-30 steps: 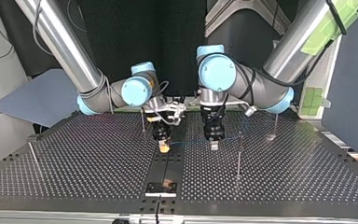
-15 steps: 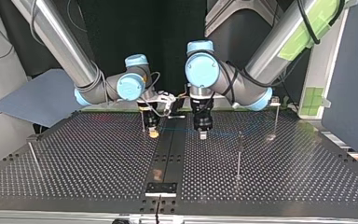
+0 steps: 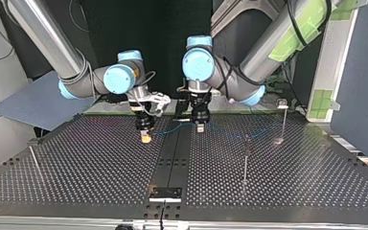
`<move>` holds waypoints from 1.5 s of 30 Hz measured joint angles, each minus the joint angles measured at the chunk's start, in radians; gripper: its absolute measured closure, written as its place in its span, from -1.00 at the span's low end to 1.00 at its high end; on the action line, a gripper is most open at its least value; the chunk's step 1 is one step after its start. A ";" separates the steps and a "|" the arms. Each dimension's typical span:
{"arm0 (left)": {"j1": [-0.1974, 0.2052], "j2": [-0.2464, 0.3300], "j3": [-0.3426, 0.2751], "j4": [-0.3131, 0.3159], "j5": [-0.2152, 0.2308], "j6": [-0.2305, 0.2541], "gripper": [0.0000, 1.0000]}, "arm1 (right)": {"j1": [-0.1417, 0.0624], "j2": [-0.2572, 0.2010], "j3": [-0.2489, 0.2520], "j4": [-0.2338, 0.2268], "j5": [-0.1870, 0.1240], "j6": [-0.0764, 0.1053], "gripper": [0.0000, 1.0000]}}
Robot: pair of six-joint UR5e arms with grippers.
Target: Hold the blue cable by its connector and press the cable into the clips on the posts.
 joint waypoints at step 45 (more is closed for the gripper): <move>-0.159 -0.238 -0.002 0.233 -0.035 -0.095 1.00 | -0.099 0.028 0.383 -0.300 -0.083 -0.019 1.00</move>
